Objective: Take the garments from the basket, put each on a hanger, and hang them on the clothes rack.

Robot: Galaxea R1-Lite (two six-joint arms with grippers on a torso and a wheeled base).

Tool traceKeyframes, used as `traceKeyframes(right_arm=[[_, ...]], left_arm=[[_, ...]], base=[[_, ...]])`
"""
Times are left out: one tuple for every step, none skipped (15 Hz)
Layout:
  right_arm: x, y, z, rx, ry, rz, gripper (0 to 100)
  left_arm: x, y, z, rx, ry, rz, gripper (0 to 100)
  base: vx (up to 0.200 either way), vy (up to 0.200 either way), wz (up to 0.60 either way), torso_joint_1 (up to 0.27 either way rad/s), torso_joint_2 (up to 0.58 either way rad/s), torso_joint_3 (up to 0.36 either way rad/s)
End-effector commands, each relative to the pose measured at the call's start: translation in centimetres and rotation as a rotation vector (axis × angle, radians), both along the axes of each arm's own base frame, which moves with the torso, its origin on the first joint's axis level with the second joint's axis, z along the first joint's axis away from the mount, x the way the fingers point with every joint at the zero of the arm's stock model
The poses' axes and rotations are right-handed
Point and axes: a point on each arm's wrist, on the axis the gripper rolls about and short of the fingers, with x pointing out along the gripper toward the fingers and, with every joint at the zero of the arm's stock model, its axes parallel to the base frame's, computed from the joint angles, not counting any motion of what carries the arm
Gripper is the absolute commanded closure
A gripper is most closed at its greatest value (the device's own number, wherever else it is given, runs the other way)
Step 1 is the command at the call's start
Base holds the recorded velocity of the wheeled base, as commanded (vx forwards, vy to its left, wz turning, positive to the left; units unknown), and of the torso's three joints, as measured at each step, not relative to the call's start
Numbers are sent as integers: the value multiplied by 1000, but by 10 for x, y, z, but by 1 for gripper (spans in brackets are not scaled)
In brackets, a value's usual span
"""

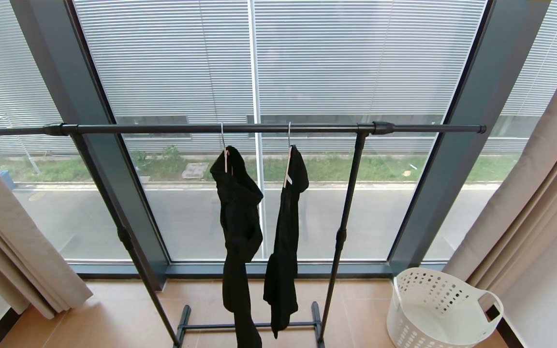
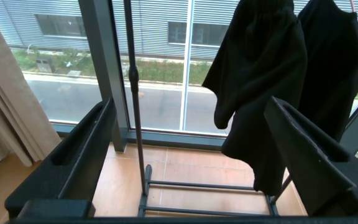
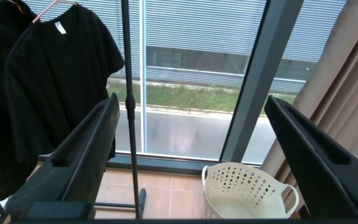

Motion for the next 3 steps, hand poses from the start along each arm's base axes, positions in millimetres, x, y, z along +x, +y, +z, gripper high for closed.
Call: traceKeyframes(right_arm=[[0,0,0,0,0,2,0],[0,0,0,0,2,1,0],[0,0,0,0,0,2,0]], left_arm=[[0,0,0,-1,1,2,0],[0,0,0,-1,1,2,0],[0,0,0,-1,1,2,0]], base=[[0,0,0,0,0,0],[0,0,0,0,0,0],[0,0,0,0,0,0]])
